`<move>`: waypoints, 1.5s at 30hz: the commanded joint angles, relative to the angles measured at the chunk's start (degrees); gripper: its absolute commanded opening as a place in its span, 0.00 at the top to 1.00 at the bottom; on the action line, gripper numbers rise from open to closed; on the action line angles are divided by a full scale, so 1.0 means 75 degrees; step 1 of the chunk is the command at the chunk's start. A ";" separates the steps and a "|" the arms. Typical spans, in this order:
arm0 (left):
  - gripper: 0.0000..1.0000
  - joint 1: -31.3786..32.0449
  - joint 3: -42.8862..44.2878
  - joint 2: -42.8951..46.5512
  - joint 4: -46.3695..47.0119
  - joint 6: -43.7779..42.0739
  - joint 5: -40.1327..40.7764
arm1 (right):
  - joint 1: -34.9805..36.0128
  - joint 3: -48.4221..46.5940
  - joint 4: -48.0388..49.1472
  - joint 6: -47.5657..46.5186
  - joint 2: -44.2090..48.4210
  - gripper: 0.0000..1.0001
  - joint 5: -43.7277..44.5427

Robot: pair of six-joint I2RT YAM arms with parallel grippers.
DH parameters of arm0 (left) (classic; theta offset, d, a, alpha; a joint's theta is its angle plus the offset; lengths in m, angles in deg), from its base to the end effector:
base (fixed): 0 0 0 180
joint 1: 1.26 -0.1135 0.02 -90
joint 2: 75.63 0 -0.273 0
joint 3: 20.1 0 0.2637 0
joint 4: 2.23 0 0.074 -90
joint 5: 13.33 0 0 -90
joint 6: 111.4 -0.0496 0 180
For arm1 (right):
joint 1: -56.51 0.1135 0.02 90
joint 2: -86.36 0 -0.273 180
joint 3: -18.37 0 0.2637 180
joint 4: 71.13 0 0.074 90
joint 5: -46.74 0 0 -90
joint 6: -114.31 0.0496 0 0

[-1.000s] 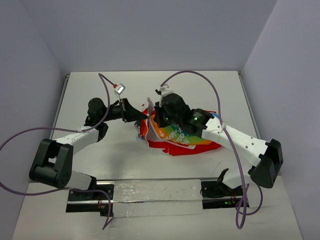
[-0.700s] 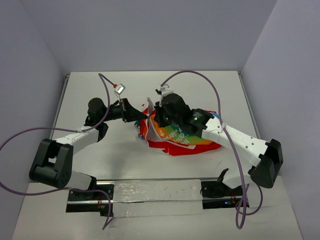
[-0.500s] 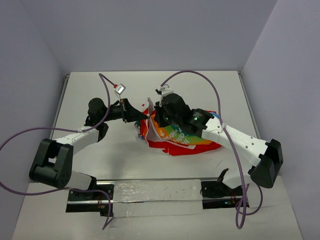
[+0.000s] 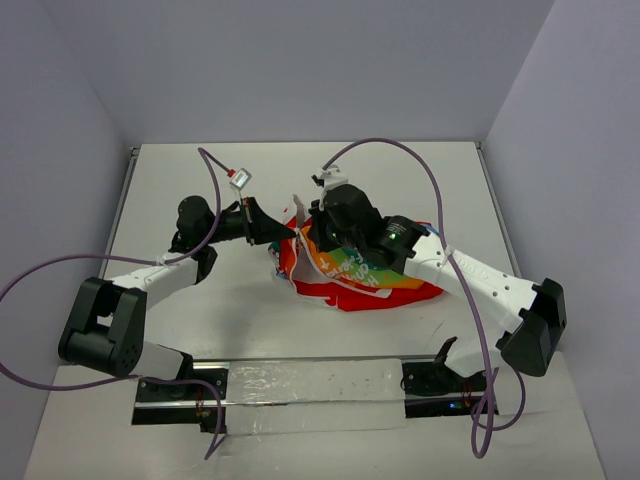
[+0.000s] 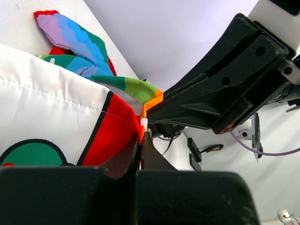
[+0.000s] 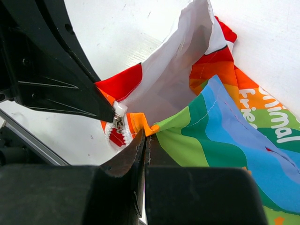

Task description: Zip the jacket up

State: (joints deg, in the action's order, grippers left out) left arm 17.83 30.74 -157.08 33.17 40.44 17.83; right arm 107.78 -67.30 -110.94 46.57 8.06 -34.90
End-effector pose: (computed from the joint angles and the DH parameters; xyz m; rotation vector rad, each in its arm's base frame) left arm 0.2750 -0.1401 0.2575 0.3278 1.8330 -1.8012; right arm 0.2121 0.2529 0.3486 -0.4630 2.1404 0.5913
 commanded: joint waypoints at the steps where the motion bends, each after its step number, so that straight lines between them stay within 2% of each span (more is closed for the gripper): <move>1: 1.00 0.0084 0.0042 0.0130 0.0058 -0.0260 0.0064 | 0.0117 -0.0410 0.0240 0.0072 0.0126 1.00 0.0141; 11: 1.00 0.0126 -0.0172 0.0265 0.0155 -0.0104 0.0365 | 0.0277 -0.0307 0.0504 0.0345 0.0219 1.00 0.0664; 20: 1.00 0.0150 -0.0413 0.0240 0.0917 0.0598 0.0637 | 0.0336 0.0175 0.1246 0.0770 0.0534 1.00 0.0979; 26: 1.00 0.0173 -0.0554 0.0236 0.1539 0.1048 0.0685 | 0.0410 0.0152 0.1257 0.0755 0.0314 1.00 0.0889; 35: 1.00 0.0262 -0.1010 0.0427 0.2250 0.1677 0.1427 | 0.0534 0.0737 0.1916 0.1467 0.0431 1.00 0.1180; 39: 1.00 0.0347 -0.1108 0.0544 0.2153 0.1610 0.1707 | 0.0568 0.1148 0.2406 0.1969 0.0618 1.00 0.1361; 45: 1.00 0.0429 -0.1100 0.0695 0.1914 0.1408 0.1779 | 0.0605 0.1174 0.2635 0.2026 0.0651 1.00 0.1537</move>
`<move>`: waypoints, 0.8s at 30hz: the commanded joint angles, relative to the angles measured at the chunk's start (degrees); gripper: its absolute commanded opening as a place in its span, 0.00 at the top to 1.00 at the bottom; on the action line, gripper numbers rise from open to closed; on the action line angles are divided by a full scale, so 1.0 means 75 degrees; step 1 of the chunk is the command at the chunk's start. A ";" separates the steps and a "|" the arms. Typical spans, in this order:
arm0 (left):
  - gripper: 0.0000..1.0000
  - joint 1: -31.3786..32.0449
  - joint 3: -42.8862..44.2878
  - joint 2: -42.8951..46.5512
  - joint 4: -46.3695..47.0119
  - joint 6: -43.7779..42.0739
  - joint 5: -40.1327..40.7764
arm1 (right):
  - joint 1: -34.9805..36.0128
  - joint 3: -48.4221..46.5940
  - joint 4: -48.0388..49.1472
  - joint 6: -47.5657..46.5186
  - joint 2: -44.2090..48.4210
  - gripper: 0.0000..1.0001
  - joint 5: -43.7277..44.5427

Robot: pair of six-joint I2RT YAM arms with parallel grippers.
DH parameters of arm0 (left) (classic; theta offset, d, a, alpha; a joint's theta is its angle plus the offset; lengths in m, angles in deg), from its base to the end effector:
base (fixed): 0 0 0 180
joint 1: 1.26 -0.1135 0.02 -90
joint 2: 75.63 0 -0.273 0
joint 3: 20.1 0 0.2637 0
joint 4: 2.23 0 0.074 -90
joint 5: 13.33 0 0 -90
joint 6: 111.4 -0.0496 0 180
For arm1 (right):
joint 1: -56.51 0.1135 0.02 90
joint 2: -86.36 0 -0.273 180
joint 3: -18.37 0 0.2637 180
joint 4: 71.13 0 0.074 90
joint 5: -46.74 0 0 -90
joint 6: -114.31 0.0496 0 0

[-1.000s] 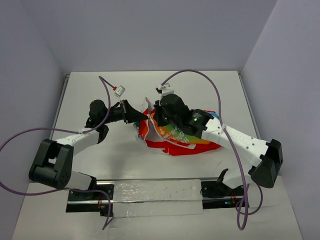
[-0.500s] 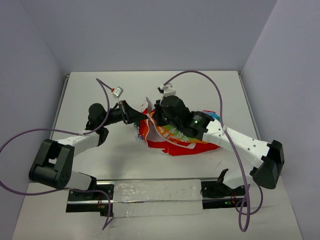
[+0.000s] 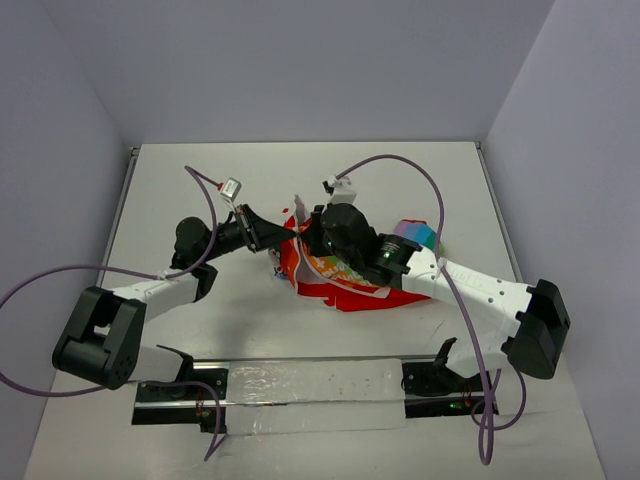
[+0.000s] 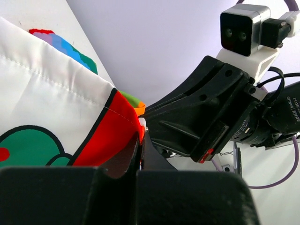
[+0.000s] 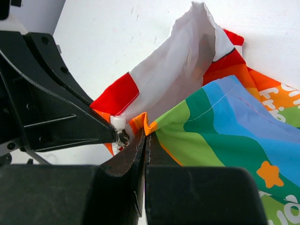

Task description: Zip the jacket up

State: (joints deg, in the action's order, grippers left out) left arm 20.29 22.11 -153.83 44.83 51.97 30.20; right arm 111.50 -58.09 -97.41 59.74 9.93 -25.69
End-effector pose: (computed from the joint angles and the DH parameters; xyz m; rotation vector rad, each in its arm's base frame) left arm 0.2506 -0.1376 0.2465 0.0499 1.7523 -1.8422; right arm 0.2007 0.2604 0.3254 -0.1553 2.0697 0.6868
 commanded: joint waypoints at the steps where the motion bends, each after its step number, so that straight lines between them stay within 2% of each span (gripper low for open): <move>1: 1.00 0.0103 0.0038 0.0279 0.0336 -0.0151 0.0119 | 0.0109 -0.0048 0.0869 0.0248 0.0439 1.00 0.0344; 10: 1.00 0.0150 0.0013 0.0235 0.0080 -0.0463 -0.0035 | 0.0109 -0.0181 0.0901 0.0020 0.0738 1.00 0.0540; 24: 1.00 0.0420 0.0184 0.0430 -0.0436 -0.0873 -0.0015 | 0.0120 -0.0570 0.0605 -0.0162 0.0278 1.00 0.0075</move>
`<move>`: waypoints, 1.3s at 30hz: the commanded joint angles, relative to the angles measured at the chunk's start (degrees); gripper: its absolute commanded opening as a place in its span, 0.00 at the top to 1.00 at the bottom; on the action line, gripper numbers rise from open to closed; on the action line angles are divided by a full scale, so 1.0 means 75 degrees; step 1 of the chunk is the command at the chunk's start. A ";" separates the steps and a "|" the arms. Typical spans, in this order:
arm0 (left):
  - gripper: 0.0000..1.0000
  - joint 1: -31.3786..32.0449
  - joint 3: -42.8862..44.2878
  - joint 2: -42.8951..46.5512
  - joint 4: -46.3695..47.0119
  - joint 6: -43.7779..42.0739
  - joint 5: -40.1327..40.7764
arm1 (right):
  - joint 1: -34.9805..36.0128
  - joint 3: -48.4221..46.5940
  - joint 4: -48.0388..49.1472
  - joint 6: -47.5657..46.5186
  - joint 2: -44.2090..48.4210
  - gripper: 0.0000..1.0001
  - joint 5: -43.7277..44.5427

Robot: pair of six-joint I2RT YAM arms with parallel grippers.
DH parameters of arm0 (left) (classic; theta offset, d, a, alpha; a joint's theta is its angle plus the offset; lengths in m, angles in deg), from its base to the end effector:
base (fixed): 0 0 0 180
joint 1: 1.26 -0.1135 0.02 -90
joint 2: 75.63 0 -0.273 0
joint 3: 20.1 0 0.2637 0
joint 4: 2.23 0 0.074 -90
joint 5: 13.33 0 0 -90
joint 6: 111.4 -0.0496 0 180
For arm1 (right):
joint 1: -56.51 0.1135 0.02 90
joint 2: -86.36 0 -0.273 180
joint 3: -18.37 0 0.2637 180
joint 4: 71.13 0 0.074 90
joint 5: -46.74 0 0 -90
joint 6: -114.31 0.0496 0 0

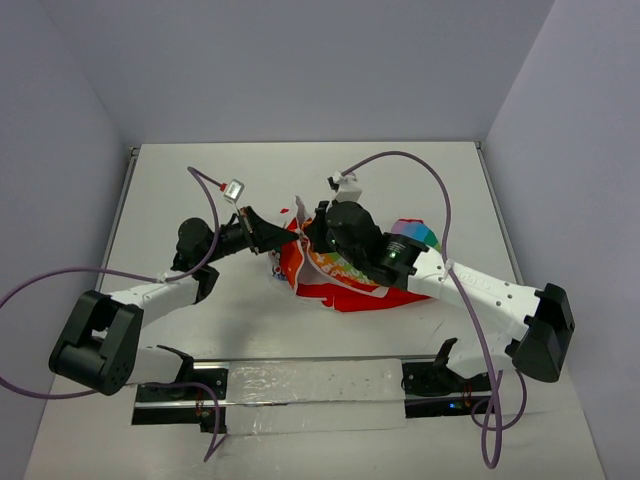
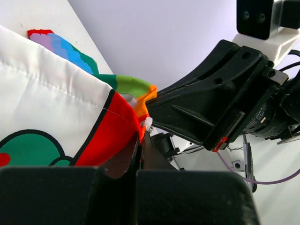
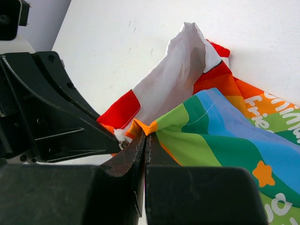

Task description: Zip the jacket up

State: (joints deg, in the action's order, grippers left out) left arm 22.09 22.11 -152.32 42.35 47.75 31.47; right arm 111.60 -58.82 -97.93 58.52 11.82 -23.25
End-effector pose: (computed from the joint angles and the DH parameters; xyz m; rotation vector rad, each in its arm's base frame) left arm 0.2448 -0.1440 0.2490 0.1075 1.7442 -1.8000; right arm 0.1974 0.2533 0.3395 -0.1387 2.0221 0.6637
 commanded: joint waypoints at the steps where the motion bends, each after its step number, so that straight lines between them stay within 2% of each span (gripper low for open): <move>1: 1.00 0.0179 0.0200 0.0237 -0.0151 -0.0333 -0.0180 | 0.0108 -0.0439 0.0679 -0.0027 0.0068 1.00 -0.0269; 4: 1.00 0.0179 0.0271 0.0252 -0.0369 -0.0440 -0.0151 | 0.0108 -0.0350 0.0681 -0.0155 0.0217 1.00 -0.0442; 8: 1.00 0.0167 0.0328 0.0229 -0.0460 -0.0491 -0.0195 | 0.0096 -0.0077 0.1014 -0.0412 0.0500 0.88 -0.1421; 10: 1.00 0.0174 0.0349 0.0238 -0.0549 -0.0538 -0.0196 | 0.0096 0.0080 0.1070 -0.0481 0.0697 0.86 -0.1593; 16: 1.00 0.0167 0.0364 0.0268 -0.0620 -0.0591 -0.0203 | 0.0096 0.0252 0.0954 -0.0663 0.0951 0.84 -0.1649; 27: 1.00 0.0167 0.0368 0.0231 -0.0374 -0.0431 -0.0360 | 0.0096 0.0030 0.0764 -0.0742 0.0704 0.81 -0.1553; 30: 1.00 0.0179 0.0368 0.0311 -0.0445 -0.0478 -0.0371 | 0.0096 0.0030 0.0670 -0.0790 0.0741 0.74 -0.1400; 33: 1.00 0.0179 0.0368 0.0392 -0.0630 -0.0582 -0.0371 | 0.0073 0.0018 0.0347 -0.0998 0.0822 0.58 -0.1262; 34: 1.00 0.0167 0.0368 0.0393 -0.0655 -0.0595 -0.0371 | 0.0050 -0.0005 0.0251 -0.1069 0.0845 0.56 -0.1261; 36: 1.00 0.0167 0.0379 0.0440 -0.0690 -0.0642 -0.0406 | -0.0091 0.0064 0.0168 -0.1327 0.0974 0.49 -0.1553; 39: 1.00 0.0178 0.0416 0.0499 -0.0799 -0.0714 -0.0455 | -0.0556 0.0366 0.0192 -0.1617 0.1261 0.45 -0.2578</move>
State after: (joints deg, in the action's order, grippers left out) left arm 23.07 22.57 -150.53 36.09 44.36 29.57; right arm 110.99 -56.49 -96.37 50.30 17.36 -35.67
